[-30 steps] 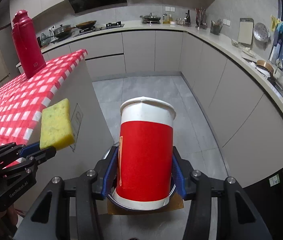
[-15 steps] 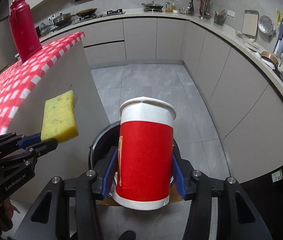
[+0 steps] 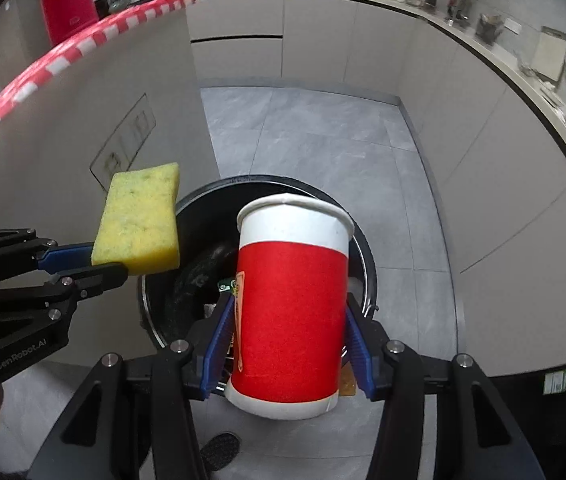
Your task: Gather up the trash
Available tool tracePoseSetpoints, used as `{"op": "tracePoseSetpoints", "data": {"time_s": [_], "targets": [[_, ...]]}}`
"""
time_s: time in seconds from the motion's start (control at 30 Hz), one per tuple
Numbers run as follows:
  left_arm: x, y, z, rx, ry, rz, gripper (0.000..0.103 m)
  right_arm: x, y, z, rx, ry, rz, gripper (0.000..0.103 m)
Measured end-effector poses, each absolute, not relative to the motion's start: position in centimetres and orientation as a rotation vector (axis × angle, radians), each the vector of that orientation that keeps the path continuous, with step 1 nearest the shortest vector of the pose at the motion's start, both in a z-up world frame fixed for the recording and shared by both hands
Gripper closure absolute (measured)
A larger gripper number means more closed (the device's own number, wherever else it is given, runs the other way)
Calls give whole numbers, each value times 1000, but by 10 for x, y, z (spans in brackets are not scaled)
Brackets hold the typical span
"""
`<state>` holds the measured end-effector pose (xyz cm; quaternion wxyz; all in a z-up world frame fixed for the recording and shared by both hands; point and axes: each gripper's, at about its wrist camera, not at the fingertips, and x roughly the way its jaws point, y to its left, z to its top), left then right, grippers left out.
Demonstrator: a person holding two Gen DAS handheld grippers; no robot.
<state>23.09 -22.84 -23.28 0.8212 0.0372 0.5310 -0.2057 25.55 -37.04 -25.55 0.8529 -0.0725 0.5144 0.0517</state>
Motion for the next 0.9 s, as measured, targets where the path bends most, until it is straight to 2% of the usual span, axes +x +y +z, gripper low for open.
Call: {"op": "tracePoseSetpoints", "data": {"time_s": [0.13, 0.2, 0.23, 0.27, 0.3, 0.33, 0.43, 0.47, 0.67, 0.9], "targets": [[235, -234, -240, 62, 1153, -442, 80, 265, -372, -264, -184, 1103, 151, 48], [238, -236, -243, 23, 1154, -459, 74, 270, -369, -270, -221, 1119, 180, 45], [240, -235, -245, 16, 1150, -449, 54, 271, -369, -276, -254, 1128, 176, 43], [243, -232, -248, 25, 1145, -392, 22, 272, -370, -281, -294, 1126, 162, 30], [244, -227, -248, 23, 1132, -351, 13, 271, -373, -285, -345, 1110, 139, 0], [245, -222, -248, -3, 1119, -342, 9, 269, -376, -288, -385, 1094, 129, 0], [248, -219, -253, 8, 1143, -316, 5, 265, -396, -295, -360, 1095, 87, 0], [248, -220, -255, 13, 1147, -305, 0, 264, -402, -298, -345, 1100, 67, 0], [240, -226, -256, 53, 1123, -274, 0, 256, -426, -306, -265, 1111, -6, 0], [222, -225, -225, 79, 1048, -276, 0, 249, -429, -274, -143, 1089, -125, 0]]}}
